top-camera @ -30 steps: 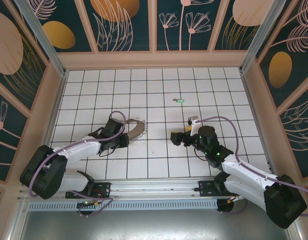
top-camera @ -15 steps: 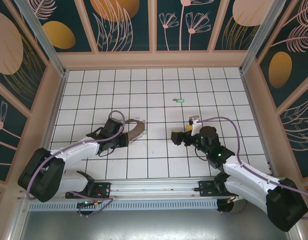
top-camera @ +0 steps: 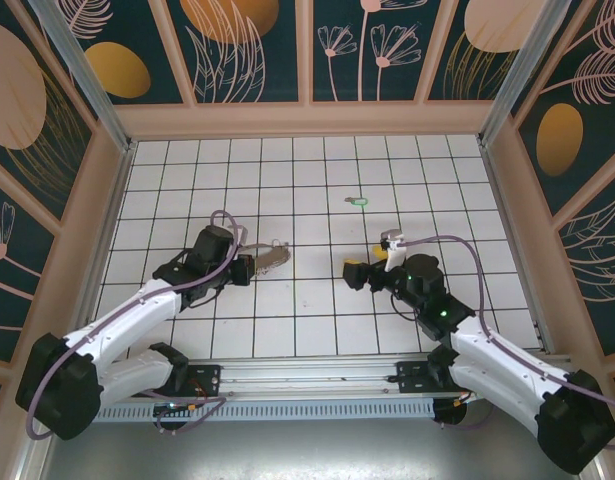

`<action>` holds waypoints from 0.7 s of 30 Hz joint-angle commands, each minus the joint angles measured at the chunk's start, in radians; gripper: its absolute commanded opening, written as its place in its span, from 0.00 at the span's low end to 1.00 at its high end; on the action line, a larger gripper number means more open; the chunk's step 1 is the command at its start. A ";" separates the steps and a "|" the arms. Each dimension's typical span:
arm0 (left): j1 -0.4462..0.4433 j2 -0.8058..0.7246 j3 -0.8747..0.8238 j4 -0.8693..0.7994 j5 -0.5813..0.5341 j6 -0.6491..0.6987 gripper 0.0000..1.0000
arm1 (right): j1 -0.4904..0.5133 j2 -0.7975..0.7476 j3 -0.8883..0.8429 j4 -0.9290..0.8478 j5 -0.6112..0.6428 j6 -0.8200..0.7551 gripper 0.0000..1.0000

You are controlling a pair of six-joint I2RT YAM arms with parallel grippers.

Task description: Put the keys on the keyring

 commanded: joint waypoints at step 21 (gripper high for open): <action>-0.006 -0.138 0.116 0.131 0.216 0.226 0.00 | 0.004 -0.080 0.073 0.146 -0.301 -0.145 0.75</action>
